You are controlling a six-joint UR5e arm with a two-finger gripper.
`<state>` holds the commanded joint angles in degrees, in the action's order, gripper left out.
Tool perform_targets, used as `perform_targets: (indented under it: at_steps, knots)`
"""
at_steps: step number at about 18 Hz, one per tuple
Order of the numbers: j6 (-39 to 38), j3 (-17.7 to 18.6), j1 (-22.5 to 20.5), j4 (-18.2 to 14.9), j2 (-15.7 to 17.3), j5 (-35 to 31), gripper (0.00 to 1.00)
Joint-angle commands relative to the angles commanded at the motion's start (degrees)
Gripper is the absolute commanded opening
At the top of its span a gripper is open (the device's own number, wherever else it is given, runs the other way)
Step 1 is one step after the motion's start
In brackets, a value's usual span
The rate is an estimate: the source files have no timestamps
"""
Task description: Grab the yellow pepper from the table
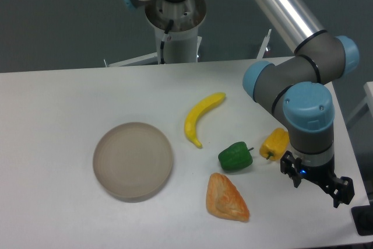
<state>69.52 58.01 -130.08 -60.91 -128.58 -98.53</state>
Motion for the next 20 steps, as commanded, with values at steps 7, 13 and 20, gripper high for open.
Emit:
perform_targets:
  at_steps: [7,13,20]
  knots:
    - [-0.09,0.79,0.09,0.0,0.09,0.0,1.0]
    - [-0.17,3.59,0.97,-0.87,2.54,-0.26,1.0]
    - [4.99,14.15,-5.78,-7.79,13.17,4.81,1.0]
